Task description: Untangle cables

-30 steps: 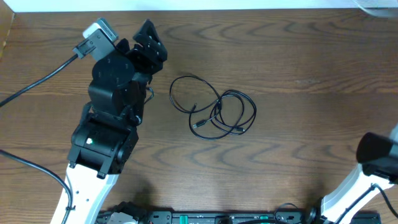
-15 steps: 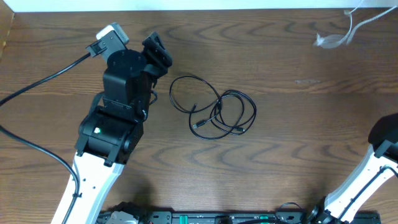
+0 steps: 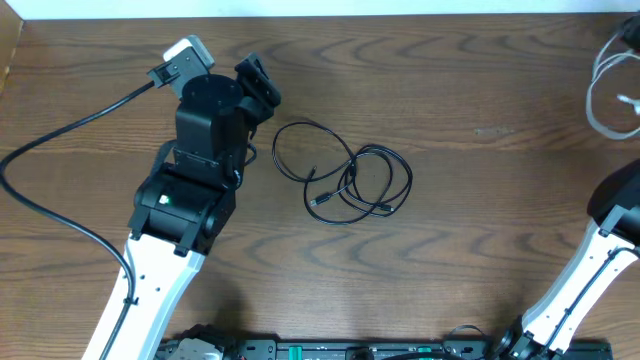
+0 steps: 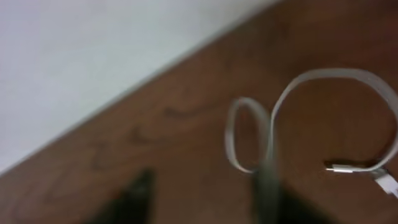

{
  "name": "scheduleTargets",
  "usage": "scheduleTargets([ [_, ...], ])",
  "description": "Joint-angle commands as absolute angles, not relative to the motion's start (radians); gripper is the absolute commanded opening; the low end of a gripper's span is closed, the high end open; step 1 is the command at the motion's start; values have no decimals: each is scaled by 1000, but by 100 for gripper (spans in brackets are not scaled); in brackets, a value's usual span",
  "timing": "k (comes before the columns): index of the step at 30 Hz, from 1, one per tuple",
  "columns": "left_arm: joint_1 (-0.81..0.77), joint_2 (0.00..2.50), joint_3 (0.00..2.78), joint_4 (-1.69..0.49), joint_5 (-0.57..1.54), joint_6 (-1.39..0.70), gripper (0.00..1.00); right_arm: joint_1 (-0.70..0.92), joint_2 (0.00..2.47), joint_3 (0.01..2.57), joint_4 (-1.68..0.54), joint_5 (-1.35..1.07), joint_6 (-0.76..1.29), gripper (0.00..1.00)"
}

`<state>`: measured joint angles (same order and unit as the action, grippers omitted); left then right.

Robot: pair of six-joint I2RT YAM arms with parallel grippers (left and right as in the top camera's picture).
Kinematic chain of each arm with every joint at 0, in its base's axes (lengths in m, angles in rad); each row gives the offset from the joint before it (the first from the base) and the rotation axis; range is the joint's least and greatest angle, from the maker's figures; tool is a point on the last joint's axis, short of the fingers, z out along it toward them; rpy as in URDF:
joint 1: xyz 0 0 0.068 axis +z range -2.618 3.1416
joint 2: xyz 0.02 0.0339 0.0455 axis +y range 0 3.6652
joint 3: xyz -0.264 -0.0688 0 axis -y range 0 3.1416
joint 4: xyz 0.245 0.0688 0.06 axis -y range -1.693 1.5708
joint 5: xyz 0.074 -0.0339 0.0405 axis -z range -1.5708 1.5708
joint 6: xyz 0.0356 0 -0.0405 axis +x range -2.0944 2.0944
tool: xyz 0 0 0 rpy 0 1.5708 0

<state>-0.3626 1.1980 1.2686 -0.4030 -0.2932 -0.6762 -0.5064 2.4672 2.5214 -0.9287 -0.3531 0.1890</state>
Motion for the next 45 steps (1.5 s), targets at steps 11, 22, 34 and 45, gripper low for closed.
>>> scheduleTargets([
  [11, -360, 1291, 1280, -558, -194, -636, 77, -509, 2310, 2521, -1088, -68, 309, 99],
  [22, -360, 1346, 1280, -565, -137, -575, 77, -506, 2283, 2521, -1253, 58, 187, 99],
  [34, -361, 1534, 1279, -586, 198, -314, 77, -280, 2283, 2521, -1353, -448, -159, 99],
  [45, -253, 1716, 1277, -673, 86, -210, 76, -82, 2283, 2520, -1348, -283, -155, 99],
])
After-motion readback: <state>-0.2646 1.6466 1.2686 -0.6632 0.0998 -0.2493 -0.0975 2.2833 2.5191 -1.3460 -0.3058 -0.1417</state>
